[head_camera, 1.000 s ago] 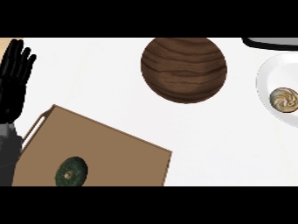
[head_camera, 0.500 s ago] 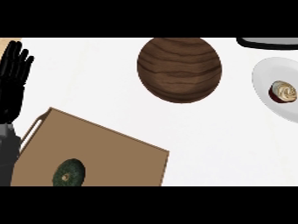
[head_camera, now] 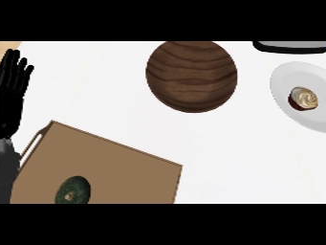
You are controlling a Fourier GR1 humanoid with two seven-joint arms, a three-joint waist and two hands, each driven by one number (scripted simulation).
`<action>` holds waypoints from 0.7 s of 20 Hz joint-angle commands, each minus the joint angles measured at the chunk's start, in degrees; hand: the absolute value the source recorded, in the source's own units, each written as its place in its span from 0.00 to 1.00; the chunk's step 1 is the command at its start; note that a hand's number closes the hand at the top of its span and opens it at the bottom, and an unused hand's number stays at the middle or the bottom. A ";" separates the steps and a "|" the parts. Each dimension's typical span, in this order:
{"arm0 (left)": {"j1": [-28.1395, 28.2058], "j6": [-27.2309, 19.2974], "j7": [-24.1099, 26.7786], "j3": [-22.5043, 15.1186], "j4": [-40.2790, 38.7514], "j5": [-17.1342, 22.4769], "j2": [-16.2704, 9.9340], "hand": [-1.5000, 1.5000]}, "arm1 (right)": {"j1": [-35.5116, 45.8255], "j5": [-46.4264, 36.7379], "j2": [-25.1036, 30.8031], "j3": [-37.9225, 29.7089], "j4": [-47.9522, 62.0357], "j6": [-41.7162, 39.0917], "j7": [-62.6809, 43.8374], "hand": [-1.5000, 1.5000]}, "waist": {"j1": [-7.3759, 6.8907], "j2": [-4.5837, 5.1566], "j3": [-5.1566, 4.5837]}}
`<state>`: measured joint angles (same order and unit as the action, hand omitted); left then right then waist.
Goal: Pick the bell pepper from the plate and place it in the bowl
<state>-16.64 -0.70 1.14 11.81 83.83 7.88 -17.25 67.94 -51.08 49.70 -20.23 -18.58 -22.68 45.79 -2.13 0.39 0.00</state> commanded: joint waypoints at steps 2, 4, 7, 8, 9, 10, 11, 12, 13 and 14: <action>2.48 -0.18 -0.73 0.06 2.32 -0.30 -0.14 0.50 | 4.65 2.21 -5.98 0.48 -0.02 -8.30 -1.69 1.00 | 0.61 -0.45 -0.03; 2.63 -0.06 1.10 0.57 0.30 -0.11 0.44 0.50 | 7.84 2.65 -8.52 0.78 -0.19 -9.00 -6.39 1.00 | 0.74 -0.36 -0.07; 2.16 0.31 -2.04 -0.08 3.43 0.14 -0.30 0.50 | 10.64 1.83 -8.47 2.39 0.05 -10.83 -7.86 1.00 | 0.17 -0.15 -0.01; 0.47 -1.47 -0.61 -1.34 1.14 -1.56 1.56 0.50 | 11.99 1.97 -12.13 2.91 -0.95 -10.30 -11.77 1.00 | 1.05 -0.28 -0.05; -0.76 -1.50 -1.70 -0.77 1.35 -1.89 0.05 0.50 | 14.13 2.92 -14.31 2.19 -0.67 -10.22 -14.60 1.00 | 0.91 -0.30 -0.06; 3.16 -1.26 0.28 -0.01 3.36 -0.79 1.22 0.50 | 11.31 2.48 -13.79 3.42 -2.33 -10.81 -12.23 1.00 | 1.19 -0.47 -0.04; 0.85 -0.11 -2.21 0.34 1.95 0.08 -0.22 0.50 | 12.01 1.81 -16.82 4.07 -1.23 -8.48 -13.96 1.00 | 0.69 -0.17 -0.03; -2.22 -2.19 -1.09 0.09 -0.86 -1.40 0.75 0.50 | 12.04 1.33 -17.40 5.17 -2.09 -9.66 -14.07 1.00 | 1.49 -0.17 -0.05; 1.87 -1.26 -3.22 -0.40 4.89 -0.62 0.45 0.50 | 10.11 1.17 -20.90 6.07 -3.41 -8.09 -14.98 1.00 | 1.31 -0.67 -0.02; 1.40 -1.89 -1.74 -0.45 3.62 -1.25 1.07 0.50 | 12.64 1.46 -22.05 5.75 -2.84 -8.42 -17.95 1.00 | 1.05 -0.40 -0.04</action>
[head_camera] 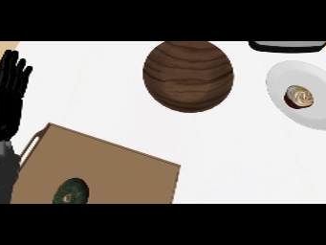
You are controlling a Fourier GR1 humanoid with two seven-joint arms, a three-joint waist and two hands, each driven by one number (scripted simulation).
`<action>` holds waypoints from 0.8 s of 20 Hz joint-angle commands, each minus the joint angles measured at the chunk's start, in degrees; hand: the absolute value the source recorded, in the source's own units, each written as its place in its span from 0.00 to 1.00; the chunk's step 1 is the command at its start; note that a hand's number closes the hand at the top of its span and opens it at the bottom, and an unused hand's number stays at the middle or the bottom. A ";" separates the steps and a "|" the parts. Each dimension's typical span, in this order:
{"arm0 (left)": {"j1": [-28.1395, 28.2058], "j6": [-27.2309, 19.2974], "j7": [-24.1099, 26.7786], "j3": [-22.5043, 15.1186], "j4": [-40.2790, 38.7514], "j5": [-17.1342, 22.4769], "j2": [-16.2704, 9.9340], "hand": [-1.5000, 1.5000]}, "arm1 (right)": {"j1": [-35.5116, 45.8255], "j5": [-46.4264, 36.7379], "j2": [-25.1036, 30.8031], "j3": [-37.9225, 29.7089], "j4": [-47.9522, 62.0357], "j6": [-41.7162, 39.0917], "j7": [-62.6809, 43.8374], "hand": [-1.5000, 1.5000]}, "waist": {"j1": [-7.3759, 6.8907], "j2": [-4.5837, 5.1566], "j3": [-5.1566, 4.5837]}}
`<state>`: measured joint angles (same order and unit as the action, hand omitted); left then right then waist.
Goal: Pick the bell pepper from the plate and place it in the bowl
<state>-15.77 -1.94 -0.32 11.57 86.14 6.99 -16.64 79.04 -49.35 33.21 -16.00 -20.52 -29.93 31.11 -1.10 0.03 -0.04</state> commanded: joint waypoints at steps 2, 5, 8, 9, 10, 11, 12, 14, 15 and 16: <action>1.01 1.42 1.93 1.42 -1.15 0.76 -0.80 0.50 | -1.04 0.15 -7.74 1.99 -2.71 -0.77 -3.89 1.00 | 0.72 -0.16 -0.01; 2.40 0.99 1.65 0.59 -0.29 0.40 0.45 0.50 | -0.68 0.30 -11.56 2.18 -2.57 0.91 -7.06 1.00 | 0.18 0.06 0.00; -2.19 0.80 0.19 2.21 -2.92 0.68 -1.63 0.50 | -0.37 0.06 -15.99 3.37 -4.33 1.41 -11.20 1.00 | 0.76 -0.03 0.00; -0.22 -1.67 -0.96 -0.63 0.86 -1.01 1.62 0.50 | -4.47 -0.36 -15.80 3.95 -4.34 3.21 -8.42 1.00 | 0.56 -0.01 0.04; 4.00 2.01 3.46 1.18 -0.53 0.42 0.07 0.50 | -4.85 -0.04 -17.53 3.94 -5.43 3.70 -10.78 1.00 | 0.57 -0.10 0.01; 0.11 0.63 1.33 1.72 -1.80 0.41 -0.34 0.50 | -4.42 -0.25 -19.02 4.69 -6.89 3.66 -12.42 1.00 | 0.90 -0.11 0.01; 2.43 1.66 -0.82 2.00 2.43 1.89 -0.86 0.50 | -5.14 -1.79 -19.64 5.59 -6.05 6.68 -13.43 1.00 | 0.19 -0.07 0.03; 0.65 3.63 1.31 2.83 -0.72 2.49 -2.25 0.50 | -9.32 -4.88 -19.88 7.70 -5.12 13.88 -10.82 1.00 | -0.11 0.36 0.02; 0.62 2.45 1.47 1.32 -1.02 0.84 -1.02 0.50 | -9.30 -5.67 -20.35 7.82 -3.11 16.43 -10.73 1.00 | -0.61 0.65 0.03; 1.92 1.91 1.11 1.38 0.05 1.18 -0.12 0.50 | -9.82 -5.99 -23.38 8.89 -4.80 15.81 -14.57 1.00 | 0.08 0.17 0.02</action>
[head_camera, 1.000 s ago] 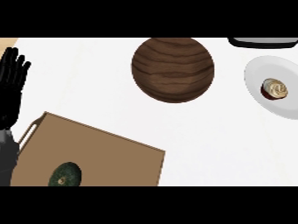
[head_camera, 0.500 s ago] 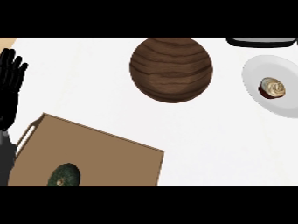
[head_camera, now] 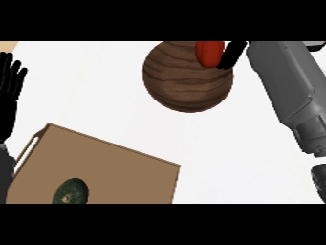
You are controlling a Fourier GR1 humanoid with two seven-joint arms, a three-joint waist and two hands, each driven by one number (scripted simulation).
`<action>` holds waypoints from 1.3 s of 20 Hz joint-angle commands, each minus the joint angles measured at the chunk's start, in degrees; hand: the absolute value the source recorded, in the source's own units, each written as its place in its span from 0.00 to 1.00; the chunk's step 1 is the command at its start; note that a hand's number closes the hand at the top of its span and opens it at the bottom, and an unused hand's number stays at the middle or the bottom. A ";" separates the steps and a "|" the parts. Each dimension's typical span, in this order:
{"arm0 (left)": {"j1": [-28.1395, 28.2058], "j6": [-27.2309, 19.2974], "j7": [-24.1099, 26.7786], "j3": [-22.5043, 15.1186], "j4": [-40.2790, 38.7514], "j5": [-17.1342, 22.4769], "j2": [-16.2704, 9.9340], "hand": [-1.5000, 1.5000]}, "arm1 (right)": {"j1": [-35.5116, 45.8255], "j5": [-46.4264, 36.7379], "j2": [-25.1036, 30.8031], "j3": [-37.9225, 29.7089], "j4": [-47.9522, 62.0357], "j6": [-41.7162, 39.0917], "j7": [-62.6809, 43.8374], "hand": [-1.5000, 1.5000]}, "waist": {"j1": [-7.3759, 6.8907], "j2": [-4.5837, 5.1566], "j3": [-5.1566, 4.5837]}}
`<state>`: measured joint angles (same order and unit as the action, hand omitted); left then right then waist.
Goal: Pick the bell pepper from the plate and place it in the bowl
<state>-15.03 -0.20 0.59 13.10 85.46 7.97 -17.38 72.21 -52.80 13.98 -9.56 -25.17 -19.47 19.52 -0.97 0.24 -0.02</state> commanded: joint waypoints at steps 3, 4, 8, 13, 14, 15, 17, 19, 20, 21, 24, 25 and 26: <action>-2.57 -0.55 -2.58 0.46 0.44 0.10 -0.97 0.50 | -1.71 -0.13 -3.33 -1.66 4.30 5.72 -8.74 1.00 | -0.34 0.16 0.02; 0.29 -0.08 -0.60 -0.66 1.04 -0.17 0.74 0.50 | -1.39 -0.53 -6.62 -1.38 4.82 8.41 -11.49 0.00 | -0.73 0.19 0.01; -2.36 0.82 -0.90 -0.21 -1.06 -0.03 -0.65 0.50 | -3.89 3.77 -6.34 -5.56 8.60 8.32 -6.51 0.00 | -1.05 0.57 0.05; -1.00 -0.34 -1.38 -0.76 1.37 -0.26 0.70 0.50 | -3.35 11.34 -7.26 -12.65 7.75 9.53 -2.64 0.00 | -1.34 0.51 0.09; -2.33 -2.11 -0.66 -2.29 0.52 -1.96 2.43 0.50 | -4.50 12.23 -6.51 -14.03 7.66 12.47 -0.54 0.00 | -1.53 1.00 0.12; -2.37 -1.04 -1.02 -1.80 0.59 -1.13 1.62 0.50 | -2.59 13.15 -7.03 -15.08 7.56 13.69 -1.70 0.00 | -1.89 0.96 0.09; -1.94 -0.87 0.24 -0.15 -0.87 -0.79 0.72 0.50 | -3.09 14.80 -4.24 -16.84 5.95 14.78 -0.23 0.00 | -0.92 0.61 0.06; -0.87 0.55 0.02 -1.28 -0.50 -0.49 1.06 0.50 | -3.48 16.74 -4.26 -19.40 6.45 18.83 0.60 0.00 | -1.90 1.00 0.08; -1.92 -0.77 0.43 -1.47 -0.62 -1.49 1.45 0.50 | -3.34 17.66 0.14 -20.56 7.34 15.38 0.70 0.00 | -1.60 1.08 0.09; -3.26 -1.13 -0.36 -1.84 -1.15 -1.54 1.78 0.50 | -3.27 18.04 0.11 -21.34 8.05 17.43 0.71 0.00 | -2.02 1.37 0.10; -0.54 0.98 2.23 0.02 -2.04 -0.05 0.73 0.50 | -3.58 20.26 5.02 -23.97 8.94 16.05 -0.30 0.00 | -1.90 1.17 0.06; -2.42 -0.93 -1.28 -1.47 0.28 -1.25 1.24 0.50 | -4.94 21.60 6.58 -25.35 9.33 14.98 1.52 0.00 | -1.91 1.17 0.15; -2.55 -0.63 -1.26 -2.18 0.88 -1.37 1.53 0.50 | -5.10 21.40 7.94 -25.49 10.39 15.04 1.12 0.00 | -2.40 1.38 0.16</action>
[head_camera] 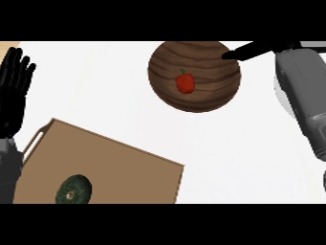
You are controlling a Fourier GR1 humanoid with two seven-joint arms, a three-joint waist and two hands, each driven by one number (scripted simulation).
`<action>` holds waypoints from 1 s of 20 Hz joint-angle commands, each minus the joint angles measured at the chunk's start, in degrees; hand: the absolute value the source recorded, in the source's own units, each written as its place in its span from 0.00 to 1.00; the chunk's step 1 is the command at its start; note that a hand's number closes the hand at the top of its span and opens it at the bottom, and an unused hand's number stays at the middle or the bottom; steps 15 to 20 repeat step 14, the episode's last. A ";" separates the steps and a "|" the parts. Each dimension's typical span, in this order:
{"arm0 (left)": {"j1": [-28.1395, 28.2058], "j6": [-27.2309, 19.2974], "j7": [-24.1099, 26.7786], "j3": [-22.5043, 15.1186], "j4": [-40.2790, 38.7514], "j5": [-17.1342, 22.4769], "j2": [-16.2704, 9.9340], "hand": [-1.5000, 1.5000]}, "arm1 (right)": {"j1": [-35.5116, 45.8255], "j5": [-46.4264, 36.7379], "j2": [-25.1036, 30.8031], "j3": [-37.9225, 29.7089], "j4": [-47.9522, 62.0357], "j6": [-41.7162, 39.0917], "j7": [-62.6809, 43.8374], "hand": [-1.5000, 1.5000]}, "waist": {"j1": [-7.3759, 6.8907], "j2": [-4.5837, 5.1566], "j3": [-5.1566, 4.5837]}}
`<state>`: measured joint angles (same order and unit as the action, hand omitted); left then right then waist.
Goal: Pick the bell pepper from the plate and place it in the bowl
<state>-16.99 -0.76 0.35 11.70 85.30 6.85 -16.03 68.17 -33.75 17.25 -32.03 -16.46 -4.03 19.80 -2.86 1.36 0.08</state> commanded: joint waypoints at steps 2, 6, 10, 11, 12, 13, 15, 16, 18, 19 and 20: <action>-0.95 -0.90 -2.17 -0.91 2.01 -0.38 0.50 0.50 | -2.69 3.65 6.22 -4.12 2.53 -2.14 2.76 0.00 | -0.27 0.05 0.07; -1.55 0.38 0.87 0.56 -0.67 0.17 -0.55 0.50 | -4.67 5.96 12.96 -6.69 3.70 -7.91 6.40 0.00 | -0.92 0.85 0.14; -2.45 1.17 0.03 0.58 -1.55 0.82 -0.84 0.50 | -5.60 6.45 17.31 -7.22 4.98 -12.35 7.28 0.00 | -1.06 0.98 0.17; -1.05 1.84 -0.95 0.70 1.38 1.76 -1.15 0.50 | -6.39 6.33 21.03 -7.21 5.28 -15.92 7.12 0.00 | -1.78 0.93 0.25; -1.16 0.93 -2.71 -0.80 3.10 0.98 -0.24 0.50 | -6.58 6.42 20.22 -7.30 5.32 -15.14 8.22 0.00 | -2.19 0.86 0.30; -2.33 0.33 -1.97 -1.04 2.00 0.55 0.36 0.50 | -7.50 6.52 20.12 -7.51 5.82 -15.09 8.79 0.00 | -2.21 1.35 0.35; -2.08 0.44 0.16 -0.33 -0.29 0.39 0.38 0.50 | -7.57 7.58 22.06 -8.47 5.90 -17.84 9.53 0.00 | -1.46 1.40 0.29; -2.08 0.44 0.16 -0.33 -0.29 0.39 0.38 0.50 | -7.57 7.58 22.06 -8.47 5.90 -17.84 9.53 0.00 | -1.46 1.40 0.29; -2.08 0.44 0.16 -0.33 -0.29 0.39 0.38 0.50 | -7.57 7.58 22.06 -8.47 5.90 -17.84 9.53 0.00 | -1.46 1.40 0.29; -2.08 0.44 0.16 -0.33 -0.29 0.39 0.38 0.50 | -7.57 7.58 22.06 -8.47 5.90 -17.84 9.53 0.00 | -1.46 1.40 0.29; -2.08 0.44 0.16 -0.33 -0.29 0.39 0.38 0.50 | -7.57 7.58 22.06 -8.47 5.90 -17.84 9.53 0.00 | -1.46 1.40 0.29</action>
